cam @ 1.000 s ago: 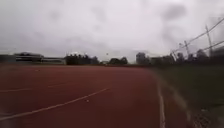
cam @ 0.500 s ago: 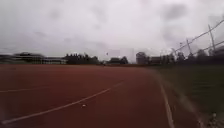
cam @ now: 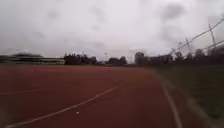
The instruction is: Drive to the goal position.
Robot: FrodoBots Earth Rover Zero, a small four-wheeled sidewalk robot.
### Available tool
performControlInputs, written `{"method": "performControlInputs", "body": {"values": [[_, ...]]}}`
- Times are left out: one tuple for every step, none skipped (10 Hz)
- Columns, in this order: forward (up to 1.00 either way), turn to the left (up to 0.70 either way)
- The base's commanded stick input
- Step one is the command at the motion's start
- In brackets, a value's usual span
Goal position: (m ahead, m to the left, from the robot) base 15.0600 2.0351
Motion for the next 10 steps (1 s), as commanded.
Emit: {"method": "performControlInputs", "body": {"values": [[0.50,0.00],[0.50,0.00],[0.50,0.00],[0.50,-0.07],[0.50,-0.19],[0.50,-0.50],[0.50,-0.50],[0.50,0.00],[0.50,0.00],[0.50,0.00]]}}
